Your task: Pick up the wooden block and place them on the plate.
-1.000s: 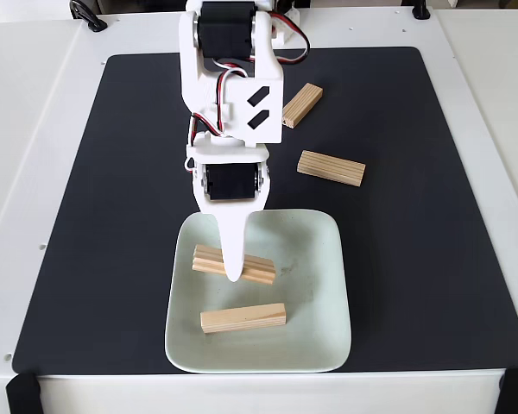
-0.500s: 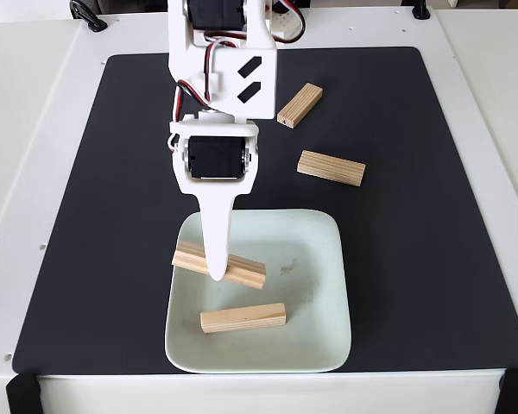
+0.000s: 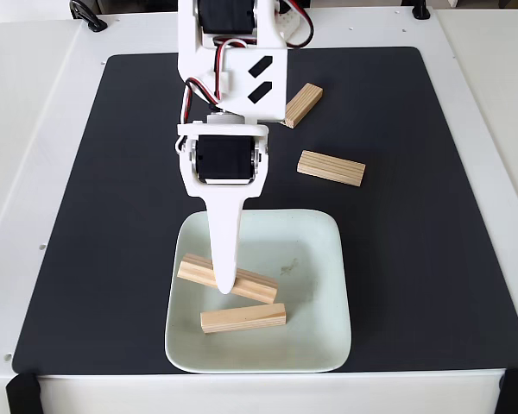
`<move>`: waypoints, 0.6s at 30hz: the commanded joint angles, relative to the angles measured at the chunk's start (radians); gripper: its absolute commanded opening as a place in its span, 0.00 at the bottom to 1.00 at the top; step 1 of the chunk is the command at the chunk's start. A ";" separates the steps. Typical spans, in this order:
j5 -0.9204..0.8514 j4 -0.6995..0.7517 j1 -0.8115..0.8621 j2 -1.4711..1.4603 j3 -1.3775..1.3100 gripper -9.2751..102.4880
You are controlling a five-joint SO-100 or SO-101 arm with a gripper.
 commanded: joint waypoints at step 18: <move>-0.011 -0.006 -0.051 0.018 -0.035 0.37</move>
